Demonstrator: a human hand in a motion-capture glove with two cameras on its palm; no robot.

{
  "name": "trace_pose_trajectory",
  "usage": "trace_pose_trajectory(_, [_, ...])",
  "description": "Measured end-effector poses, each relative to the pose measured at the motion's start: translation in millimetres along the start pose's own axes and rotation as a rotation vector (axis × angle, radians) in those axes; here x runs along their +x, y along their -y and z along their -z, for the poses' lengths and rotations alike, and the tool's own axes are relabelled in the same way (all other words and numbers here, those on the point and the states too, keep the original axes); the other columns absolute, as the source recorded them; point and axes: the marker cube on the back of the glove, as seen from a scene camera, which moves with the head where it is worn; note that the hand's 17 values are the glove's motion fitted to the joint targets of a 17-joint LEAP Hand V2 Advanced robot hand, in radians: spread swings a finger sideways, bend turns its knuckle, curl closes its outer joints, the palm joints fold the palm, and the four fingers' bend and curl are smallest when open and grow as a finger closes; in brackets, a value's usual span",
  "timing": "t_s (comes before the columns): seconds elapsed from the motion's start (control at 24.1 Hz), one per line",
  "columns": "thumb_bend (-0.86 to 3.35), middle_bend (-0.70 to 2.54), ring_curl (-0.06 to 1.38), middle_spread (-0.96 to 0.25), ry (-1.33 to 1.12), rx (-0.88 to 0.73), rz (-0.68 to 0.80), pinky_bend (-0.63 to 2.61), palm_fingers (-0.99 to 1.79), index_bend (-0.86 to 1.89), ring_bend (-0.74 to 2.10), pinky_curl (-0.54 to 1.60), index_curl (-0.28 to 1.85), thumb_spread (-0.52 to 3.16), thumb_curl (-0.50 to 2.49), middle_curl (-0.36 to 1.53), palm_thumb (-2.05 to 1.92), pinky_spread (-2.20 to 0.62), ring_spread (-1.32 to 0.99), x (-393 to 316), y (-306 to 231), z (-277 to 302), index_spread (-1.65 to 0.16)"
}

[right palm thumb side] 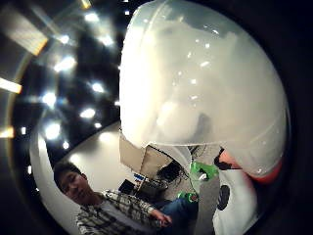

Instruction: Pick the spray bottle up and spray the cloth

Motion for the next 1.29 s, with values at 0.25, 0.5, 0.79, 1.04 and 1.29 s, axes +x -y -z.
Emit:
trace_pose_trajectory(0.25, [-0.03, 0.52, 0.48, -0.07, -0.006, -0.026, 0.012, 0.48, 1.26, 0.2, 0.49, 0.41, 0.66, 0.35, 0.75, 0.55, 1.06, -0.15, -0.15, 4.0, -1.9, -8.0, -0.21])
trace_pose_trajectory(0.5, [-0.03, 0.52, 0.48, -0.06, -0.01, -0.036, 0.008, 0.48, 1.25, 0.19, 0.49, 0.42, 0.65, 0.35, 0.75, 0.55, 1.06, -0.16, -0.15, 5.6, -2.7, -7.1, -0.21])
trace_pose_trajectory(0.79, [-0.03, 0.52, 0.48, -0.07, -0.017, -0.053, 0.006, 0.49, 1.25, 0.18, 0.49, 0.42, 0.65, 0.36, 0.75, 0.55, 1.06, -0.16, -0.15, 6.4, -2.6, -7.4, -0.2])
trace_pose_trajectory(1.04, [-0.04, 0.51, 0.48, -0.07, -0.026, -0.103, -0.007, 0.51, 1.24, 0.17, 0.49, 0.42, 0.63, 0.38, 0.74, 0.55, 1.06, -0.16, -0.15, 7.9, -7.5, -6.0, -0.21])
trace_pose_trajectory(1.29, [-0.06, 0.47, 0.48, -0.08, -0.054, -0.13, -0.041, 0.55, 1.16, 0.11, 0.51, 0.43, 0.57, 0.47, 0.7, 0.54, 0.99, -0.15, -0.17, 13.2, -10.0, -6.6, -0.22])
